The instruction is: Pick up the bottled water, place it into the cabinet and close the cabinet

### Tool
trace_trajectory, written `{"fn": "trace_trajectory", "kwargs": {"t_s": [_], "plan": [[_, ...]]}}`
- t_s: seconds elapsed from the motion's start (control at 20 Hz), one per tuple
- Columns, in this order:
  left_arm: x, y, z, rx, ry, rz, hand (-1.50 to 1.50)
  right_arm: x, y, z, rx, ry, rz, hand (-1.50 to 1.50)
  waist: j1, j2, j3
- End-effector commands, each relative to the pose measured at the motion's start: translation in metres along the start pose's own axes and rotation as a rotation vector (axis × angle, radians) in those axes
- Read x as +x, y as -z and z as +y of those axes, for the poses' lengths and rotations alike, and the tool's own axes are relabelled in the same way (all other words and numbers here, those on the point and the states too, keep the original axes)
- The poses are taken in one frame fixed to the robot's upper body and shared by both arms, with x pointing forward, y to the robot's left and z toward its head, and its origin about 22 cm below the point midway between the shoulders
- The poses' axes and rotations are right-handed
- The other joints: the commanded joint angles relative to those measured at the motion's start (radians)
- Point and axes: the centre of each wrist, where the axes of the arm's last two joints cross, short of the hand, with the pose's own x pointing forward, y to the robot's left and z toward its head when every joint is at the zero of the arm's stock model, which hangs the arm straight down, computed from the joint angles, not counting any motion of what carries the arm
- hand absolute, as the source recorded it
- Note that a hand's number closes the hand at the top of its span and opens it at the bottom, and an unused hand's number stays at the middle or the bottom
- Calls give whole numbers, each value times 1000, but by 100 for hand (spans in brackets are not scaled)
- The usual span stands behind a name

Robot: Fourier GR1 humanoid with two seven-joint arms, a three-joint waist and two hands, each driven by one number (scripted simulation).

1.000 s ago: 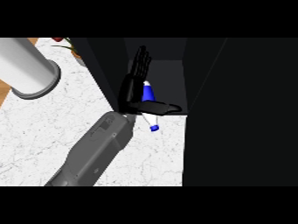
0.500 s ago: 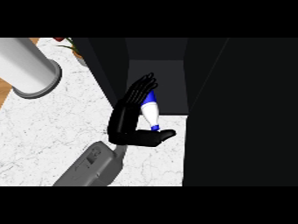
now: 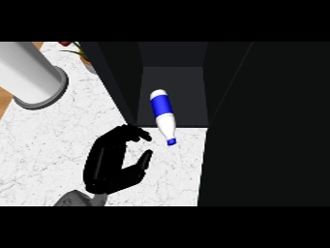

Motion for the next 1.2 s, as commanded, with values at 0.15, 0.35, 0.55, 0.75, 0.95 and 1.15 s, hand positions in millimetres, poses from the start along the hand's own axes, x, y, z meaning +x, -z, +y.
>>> {"fn": "trace_trajectory", "kwargs": {"t_s": [0.15,0.35,0.55,0.75,0.95,1.15], "plan": [[37,-36,39,80,25,-29,-150,52,8,13,190,-145,-66,150,-5,-4,-1],[50,-54,52,121,0,-28,-150,53,10,25,268,-83,-37,150,-15,-6,-2],[69,-55,62,135,-49,-49,-150,52,22,32,389,-78,-47,150,11,-5,-5],[73,-76,79,176,-41,-15,-150,54,27,37,459,-82,-50,150,14,-15,-10],[79,-80,88,162,-50,-18,-150,53,34,38,526,-109,-75,150,24,-13,-12],[97,-88,97,143,-46,-36,-150,45,35,50,453,44,-75,150,51,-5,-14]]}}
